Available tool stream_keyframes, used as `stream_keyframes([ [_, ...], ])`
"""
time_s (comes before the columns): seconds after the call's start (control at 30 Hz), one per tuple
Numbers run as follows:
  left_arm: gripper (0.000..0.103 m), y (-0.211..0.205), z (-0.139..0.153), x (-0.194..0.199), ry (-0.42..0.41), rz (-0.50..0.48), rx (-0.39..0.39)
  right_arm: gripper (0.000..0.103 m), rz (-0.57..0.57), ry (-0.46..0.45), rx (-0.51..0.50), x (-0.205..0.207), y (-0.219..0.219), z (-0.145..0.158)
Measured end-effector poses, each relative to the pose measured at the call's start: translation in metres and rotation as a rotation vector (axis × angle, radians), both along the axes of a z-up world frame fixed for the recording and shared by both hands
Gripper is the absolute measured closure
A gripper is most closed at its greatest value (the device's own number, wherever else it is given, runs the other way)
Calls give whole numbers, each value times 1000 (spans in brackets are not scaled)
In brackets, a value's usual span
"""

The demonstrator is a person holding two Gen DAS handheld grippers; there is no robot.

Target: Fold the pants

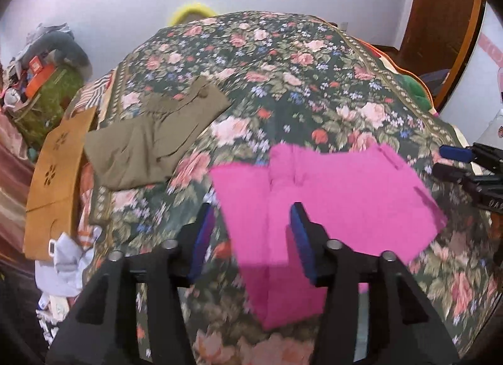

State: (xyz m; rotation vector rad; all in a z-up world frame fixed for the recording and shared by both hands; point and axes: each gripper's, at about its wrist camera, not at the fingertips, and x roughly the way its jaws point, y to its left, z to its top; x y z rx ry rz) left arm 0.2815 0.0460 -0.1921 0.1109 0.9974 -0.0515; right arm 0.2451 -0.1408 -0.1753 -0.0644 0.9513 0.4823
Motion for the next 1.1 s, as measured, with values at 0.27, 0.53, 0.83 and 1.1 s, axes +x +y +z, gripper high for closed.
stream_keyframes([
  [0.27,46,-11,-24,47,67,-23,-5,53,5,107,30,40,14,-30],
  [0.53,64,-12,-52,68,114,-29,16,70,47,147,2,54,24,-53],
  [0.83,67,-14,-68,63,122,-26,55,83,43,142,-14,56,21,-59],
  [1.1,67,-10,-50,54,85,-21,47,76,16,125,-32,51,17,-46],
])
